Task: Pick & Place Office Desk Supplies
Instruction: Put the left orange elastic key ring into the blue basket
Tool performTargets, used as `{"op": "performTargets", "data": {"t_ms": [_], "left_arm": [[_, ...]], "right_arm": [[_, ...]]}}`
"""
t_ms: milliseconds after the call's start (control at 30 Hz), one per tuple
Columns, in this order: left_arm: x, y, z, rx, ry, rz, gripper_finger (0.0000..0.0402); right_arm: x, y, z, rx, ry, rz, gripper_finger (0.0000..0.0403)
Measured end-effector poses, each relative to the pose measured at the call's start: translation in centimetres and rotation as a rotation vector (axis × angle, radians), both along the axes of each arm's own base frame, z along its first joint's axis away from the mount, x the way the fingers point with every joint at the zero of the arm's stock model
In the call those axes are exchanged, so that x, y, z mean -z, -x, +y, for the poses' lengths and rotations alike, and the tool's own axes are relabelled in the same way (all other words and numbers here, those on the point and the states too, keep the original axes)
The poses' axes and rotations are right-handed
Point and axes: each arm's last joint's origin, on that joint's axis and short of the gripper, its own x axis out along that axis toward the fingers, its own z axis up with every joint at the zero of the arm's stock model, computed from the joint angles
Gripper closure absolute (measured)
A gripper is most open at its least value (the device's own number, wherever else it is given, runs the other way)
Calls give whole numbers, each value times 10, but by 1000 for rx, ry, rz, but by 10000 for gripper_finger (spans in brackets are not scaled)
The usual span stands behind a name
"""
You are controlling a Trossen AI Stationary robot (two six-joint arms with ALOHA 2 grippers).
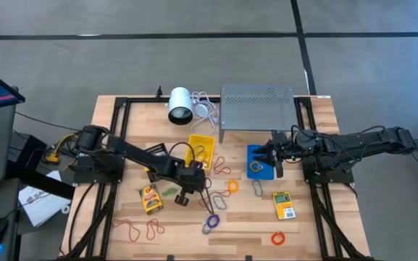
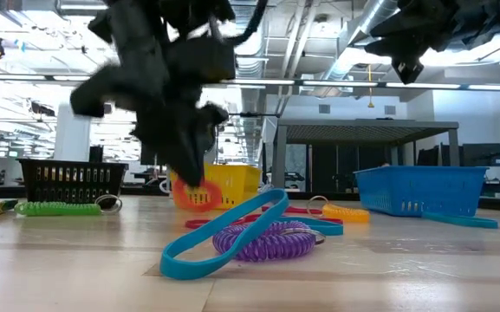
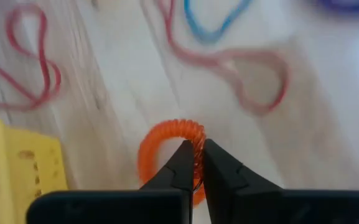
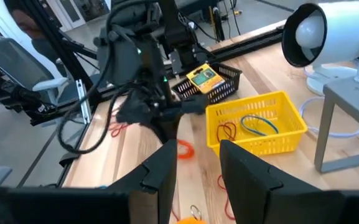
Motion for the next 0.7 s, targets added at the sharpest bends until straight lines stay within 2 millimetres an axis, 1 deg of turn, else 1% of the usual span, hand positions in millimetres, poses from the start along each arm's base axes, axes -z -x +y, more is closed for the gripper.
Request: {"op": "performTargets", "data": {"t_ms": [33,133,167,233,300,400,467,533,600,700], "left_arm": [[-6,2,0,-4,13,-11,395],[-36,8,-2,-36,68,-112,396],[-48,9,-2,-52,94,-168,396],[-72,17,0,-79,141,-266,396],[-98,25,4,-108,211,-436,396],[-126,44,16,-147,309,-672,396],[-136,56,30,-181,368,-822,396],[-140,70,41,-203,419,-944,397],[-138,82,52,-211,445,-1047,397],[-136,94,67,-189,504,-1189,397]], "right_arm": [[0,0,0,0,0,0,285],[-2,0,0,-1,1,-23,285],[-4,-1,0,-1,0,-39,285],[-8,-2,0,-11,6,-81,285],[-14,-2,1,-45,26,-143,285],[-26,-3,3,-105,54,-269,285],[-35,-3,3,-116,67,-315,285],[-45,-2,3,-116,92,-346,285],[-53,-2,3,-116,109,-371,285],[-63,-6,3,-112,127,-388,285]]}}
